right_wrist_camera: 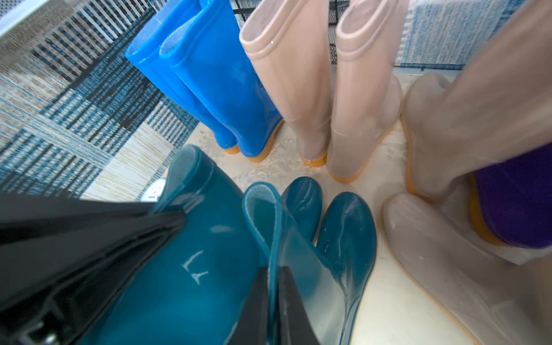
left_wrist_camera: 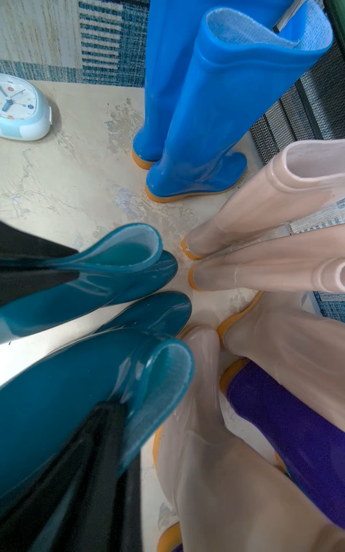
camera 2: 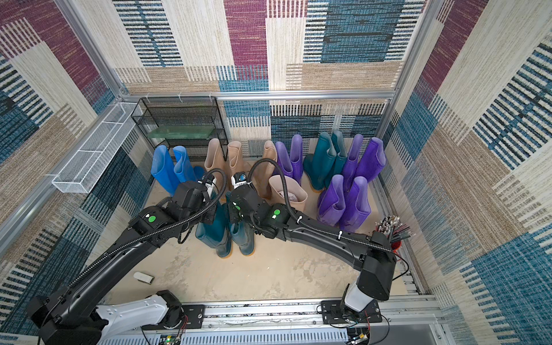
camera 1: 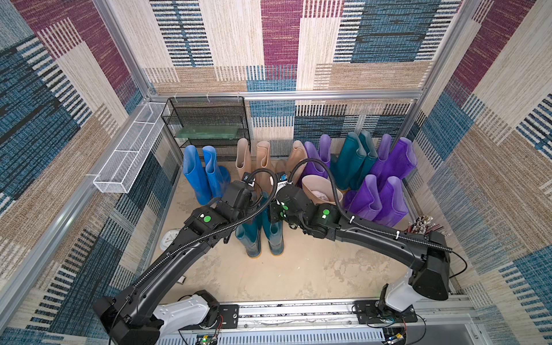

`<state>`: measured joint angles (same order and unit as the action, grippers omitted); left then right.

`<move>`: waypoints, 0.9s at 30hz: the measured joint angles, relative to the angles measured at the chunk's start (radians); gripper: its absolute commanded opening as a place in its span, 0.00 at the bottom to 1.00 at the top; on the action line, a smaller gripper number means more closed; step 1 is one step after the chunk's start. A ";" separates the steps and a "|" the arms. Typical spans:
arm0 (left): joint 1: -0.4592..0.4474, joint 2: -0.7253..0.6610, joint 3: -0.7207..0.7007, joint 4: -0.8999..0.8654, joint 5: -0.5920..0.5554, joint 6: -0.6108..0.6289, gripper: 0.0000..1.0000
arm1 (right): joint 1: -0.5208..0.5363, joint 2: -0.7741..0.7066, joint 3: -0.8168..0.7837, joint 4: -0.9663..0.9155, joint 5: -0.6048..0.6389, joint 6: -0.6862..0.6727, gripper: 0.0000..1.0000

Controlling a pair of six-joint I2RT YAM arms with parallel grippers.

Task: Match and arrange rain boots in pairs
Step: Pair a pair of rain boots at the center of the board.

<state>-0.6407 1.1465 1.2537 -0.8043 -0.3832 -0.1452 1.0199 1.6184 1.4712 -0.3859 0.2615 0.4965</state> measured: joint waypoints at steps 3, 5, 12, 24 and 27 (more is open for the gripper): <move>0.013 0.000 0.001 0.000 -0.002 -0.003 0.00 | -0.014 0.017 0.015 0.008 -0.017 0.018 0.00; 0.026 -0.004 0.001 0.000 0.000 -0.002 0.00 | -0.013 0.022 0.015 0.024 -0.051 0.031 0.00; 0.083 -0.030 -0.035 0.033 0.052 0.014 0.00 | -0.019 0.041 0.014 0.053 -0.084 0.105 0.06; 0.104 -0.052 0.024 0.027 0.149 0.013 0.54 | -0.012 0.040 0.085 0.043 -0.100 0.137 0.78; 0.104 -0.065 0.093 0.013 0.168 0.009 0.60 | -0.009 -0.019 0.100 0.013 -0.057 0.077 0.87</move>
<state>-0.5369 1.0813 1.3472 -0.7914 -0.2153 -0.1360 1.0107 1.5997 1.5715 -0.3733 0.2047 0.5735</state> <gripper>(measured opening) 0.565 0.841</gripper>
